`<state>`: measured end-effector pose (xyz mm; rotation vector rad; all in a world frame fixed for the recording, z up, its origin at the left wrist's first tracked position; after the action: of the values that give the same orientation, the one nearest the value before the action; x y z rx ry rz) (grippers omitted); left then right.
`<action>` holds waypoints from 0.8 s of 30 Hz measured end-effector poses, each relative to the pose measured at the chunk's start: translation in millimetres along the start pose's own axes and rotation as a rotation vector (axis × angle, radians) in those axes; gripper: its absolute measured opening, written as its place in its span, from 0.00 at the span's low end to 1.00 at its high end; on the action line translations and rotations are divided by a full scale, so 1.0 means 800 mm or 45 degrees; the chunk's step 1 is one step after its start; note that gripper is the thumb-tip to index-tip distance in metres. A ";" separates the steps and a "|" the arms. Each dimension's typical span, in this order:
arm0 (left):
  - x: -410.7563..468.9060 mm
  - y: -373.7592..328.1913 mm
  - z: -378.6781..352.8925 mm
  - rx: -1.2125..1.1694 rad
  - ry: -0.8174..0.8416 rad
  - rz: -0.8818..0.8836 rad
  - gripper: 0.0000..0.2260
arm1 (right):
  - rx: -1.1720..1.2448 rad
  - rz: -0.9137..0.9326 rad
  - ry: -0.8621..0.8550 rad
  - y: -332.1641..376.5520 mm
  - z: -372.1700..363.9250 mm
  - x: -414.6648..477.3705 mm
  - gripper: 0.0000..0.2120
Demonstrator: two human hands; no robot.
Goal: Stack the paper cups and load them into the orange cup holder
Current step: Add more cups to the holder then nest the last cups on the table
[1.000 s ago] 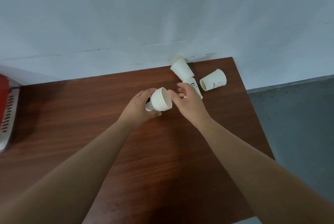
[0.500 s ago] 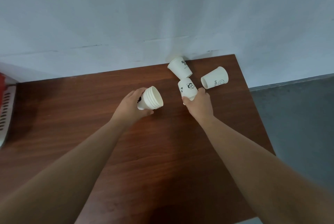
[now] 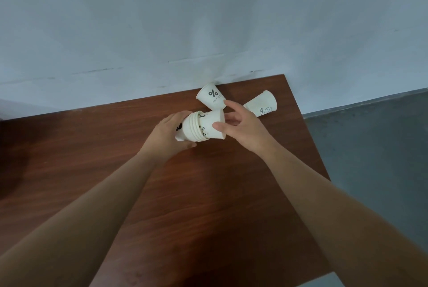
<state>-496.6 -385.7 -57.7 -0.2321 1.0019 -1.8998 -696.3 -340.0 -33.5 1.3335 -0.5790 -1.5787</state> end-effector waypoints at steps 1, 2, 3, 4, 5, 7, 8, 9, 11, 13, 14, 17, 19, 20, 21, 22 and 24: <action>0.003 -0.006 -0.004 -0.013 0.012 -0.012 0.36 | -0.003 0.011 0.034 0.002 -0.006 0.001 0.38; 0.006 -0.011 -0.009 -0.027 0.019 -0.010 0.36 | -0.021 0.017 0.064 0.002 -0.012 0.004 0.38; 0.009 -0.016 -0.013 -0.044 0.021 0.002 0.35 | -0.041 0.024 0.081 0.003 -0.016 0.006 0.37; 0.012 -0.019 -0.016 -0.065 0.019 0.017 0.34 | -0.063 0.028 0.066 0.004 -0.015 0.009 0.35; 0.015 -0.021 -0.020 -0.089 0.012 0.031 0.34 | -0.082 0.030 0.000 0.005 -0.005 0.011 0.33; 0.021 -0.022 -0.025 -0.142 -0.004 0.062 0.33 | -0.159 0.035 -0.303 0.003 0.041 0.013 0.27; 0.024 -0.021 -0.027 -0.168 -0.008 0.077 0.33 | -0.234 0.040 -0.489 0.000 0.070 0.011 0.25; 0.026 -0.019 -0.029 -0.189 -0.007 0.094 0.33 | -0.327 0.036 -0.646 -0.005 0.096 0.010 0.25; 0.028 -0.015 -0.034 -0.211 0.005 0.131 0.32 | -0.465 -0.045 -0.808 -0.026 0.135 0.016 0.28; 0.030 -0.011 -0.039 -0.222 0.013 0.161 0.32 | -0.504 -0.213 -0.789 -0.056 0.157 0.034 0.30; 0.030 -0.009 -0.041 -0.232 0.010 0.175 0.32 | -0.495 -0.296 -0.749 -0.071 0.162 0.043 0.29; 0.031 -0.002 -0.045 -0.249 0.007 0.216 0.32 | -0.458 -0.400 -0.656 -0.100 0.164 0.061 0.20; 0.031 0.003 -0.048 -0.245 0.017 0.249 0.32 | -0.407 -0.365 -0.660 -0.107 0.162 0.061 0.16; 0.030 0.006 -0.048 -0.240 0.019 0.263 0.32 | -0.386 -0.331 -0.665 -0.105 0.160 0.059 0.14; 0.030 0.008 -0.048 -0.236 0.014 0.275 0.32 | -0.369 -0.279 -0.674 -0.102 0.159 0.058 0.13; 0.029 0.012 -0.047 -0.232 0.003 0.290 0.32 | -0.344 -0.218 -0.668 -0.095 0.156 0.055 0.12; 0.028 0.016 -0.045 -0.224 -0.016 0.326 0.32 | -0.228 -0.086 -0.646 -0.075 0.148 0.048 0.12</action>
<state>-519.0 -387.0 -95.7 -0.2063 1.1346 -1.5797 -825.8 -373.3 -66.9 0.8238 -0.6812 -1.9895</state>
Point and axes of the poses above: each hand's wrist, its own x-axis towards the middle knuckle, its own z-axis out of the back of the hand, y = z × x, the point moved 9 cm from there along x, towards the middle knuckle, and after that the axes turned 8 degrees about y, right-handed, at the moved point
